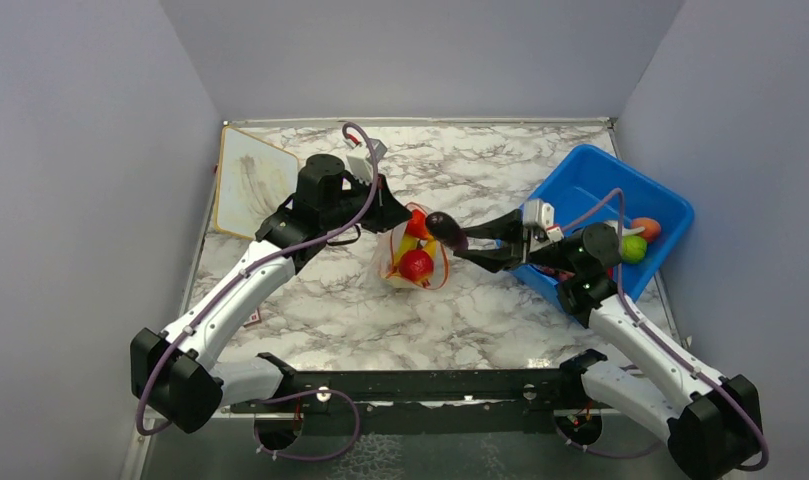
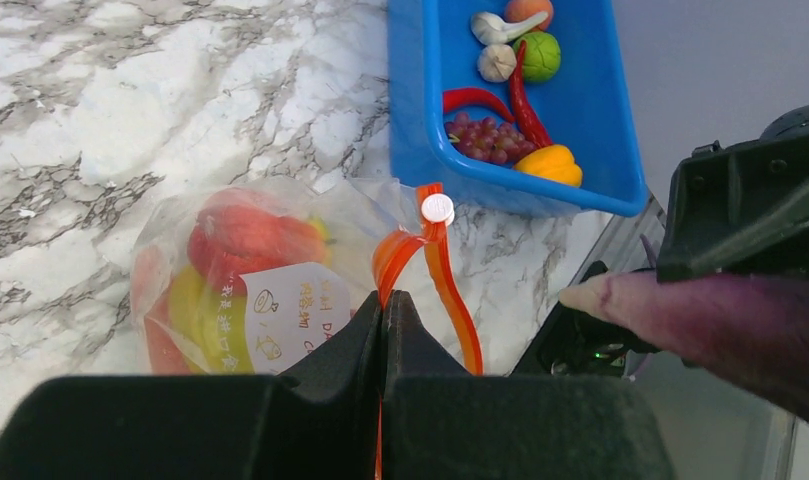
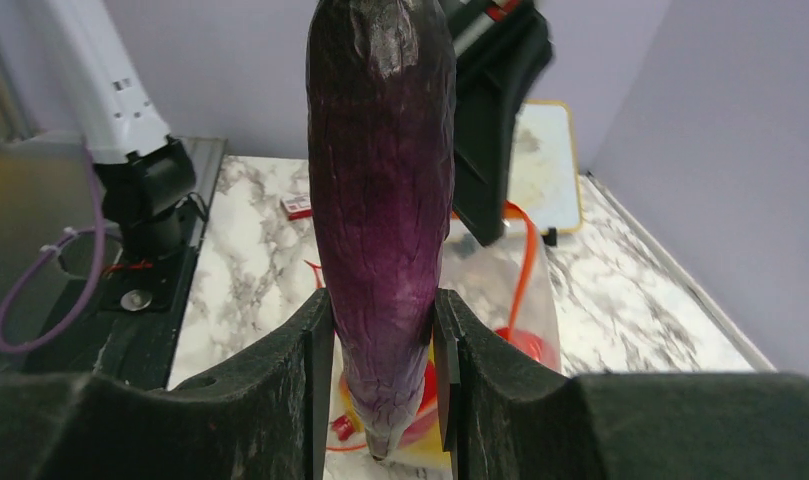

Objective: Place the food in the zip-top bag and seal the zipper
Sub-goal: Place the fake vegetable in the zipper food storage bag.

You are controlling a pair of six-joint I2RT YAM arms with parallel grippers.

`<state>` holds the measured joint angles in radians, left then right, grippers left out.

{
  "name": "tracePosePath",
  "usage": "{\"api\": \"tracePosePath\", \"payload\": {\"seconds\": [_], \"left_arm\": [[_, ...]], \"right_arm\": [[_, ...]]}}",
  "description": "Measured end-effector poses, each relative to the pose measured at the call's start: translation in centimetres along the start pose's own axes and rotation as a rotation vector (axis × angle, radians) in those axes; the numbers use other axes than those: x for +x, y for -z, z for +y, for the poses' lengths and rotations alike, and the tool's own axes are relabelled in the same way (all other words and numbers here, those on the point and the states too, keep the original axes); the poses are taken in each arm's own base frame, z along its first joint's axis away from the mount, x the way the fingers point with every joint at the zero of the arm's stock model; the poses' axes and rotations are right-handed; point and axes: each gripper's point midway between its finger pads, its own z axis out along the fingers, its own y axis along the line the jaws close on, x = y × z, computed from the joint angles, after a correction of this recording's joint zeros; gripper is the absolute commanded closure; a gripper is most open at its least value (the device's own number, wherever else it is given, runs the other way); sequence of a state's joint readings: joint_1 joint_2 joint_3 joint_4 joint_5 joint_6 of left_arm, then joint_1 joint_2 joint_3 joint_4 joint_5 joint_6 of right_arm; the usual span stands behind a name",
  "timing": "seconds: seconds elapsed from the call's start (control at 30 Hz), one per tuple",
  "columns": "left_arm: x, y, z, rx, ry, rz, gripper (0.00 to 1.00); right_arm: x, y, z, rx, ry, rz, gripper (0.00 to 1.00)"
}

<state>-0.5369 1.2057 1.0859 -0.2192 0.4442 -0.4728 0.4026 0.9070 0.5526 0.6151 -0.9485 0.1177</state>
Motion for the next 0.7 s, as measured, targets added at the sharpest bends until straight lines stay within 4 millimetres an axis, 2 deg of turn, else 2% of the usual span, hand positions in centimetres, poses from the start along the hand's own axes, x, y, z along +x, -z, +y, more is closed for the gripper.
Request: {"api": "tracePosePath", "payload": {"seconds": [0.43, 0.7], "left_arm": [[1.0, 0.2, -1.7, 0.110, -0.021, 0.054, 1.00], [2.6, 0.7, -2.5, 0.170, -0.044, 0.124, 1.00]], "right_arm": [[1.0, -3.7, 5.1, -0.335, 0.218, -0.031, 0.77], [1.4, -5.7, 6.5, -0.447, 0.328, -0.050, 0.77]]}}
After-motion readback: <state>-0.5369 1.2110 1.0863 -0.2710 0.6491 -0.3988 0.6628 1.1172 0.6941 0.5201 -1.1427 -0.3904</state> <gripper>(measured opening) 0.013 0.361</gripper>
